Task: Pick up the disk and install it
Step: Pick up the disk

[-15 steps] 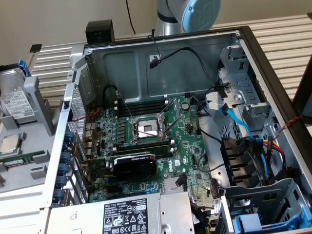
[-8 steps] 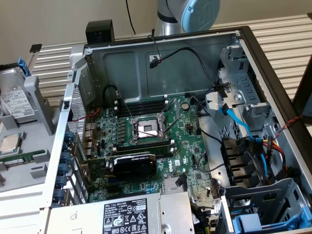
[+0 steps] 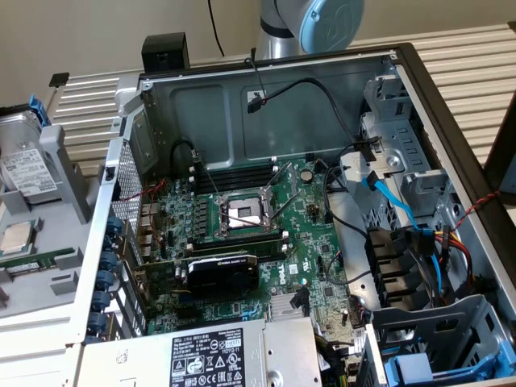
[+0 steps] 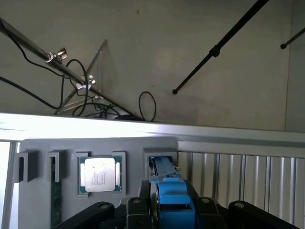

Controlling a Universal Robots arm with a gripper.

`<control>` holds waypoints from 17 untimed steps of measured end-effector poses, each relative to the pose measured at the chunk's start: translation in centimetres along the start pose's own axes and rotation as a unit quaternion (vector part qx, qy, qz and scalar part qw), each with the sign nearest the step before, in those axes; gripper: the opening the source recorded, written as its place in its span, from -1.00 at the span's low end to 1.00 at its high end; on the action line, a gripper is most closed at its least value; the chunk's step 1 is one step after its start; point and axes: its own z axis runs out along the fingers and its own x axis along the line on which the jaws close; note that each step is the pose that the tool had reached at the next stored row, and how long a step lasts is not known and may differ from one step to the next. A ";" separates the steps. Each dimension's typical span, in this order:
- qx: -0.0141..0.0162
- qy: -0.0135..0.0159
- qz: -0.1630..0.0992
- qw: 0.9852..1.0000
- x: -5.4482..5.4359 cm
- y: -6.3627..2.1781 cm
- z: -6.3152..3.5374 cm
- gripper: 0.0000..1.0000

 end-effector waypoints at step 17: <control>0.004 0.018 0.001 1.000 -0.7 0.01 0.05 -0.25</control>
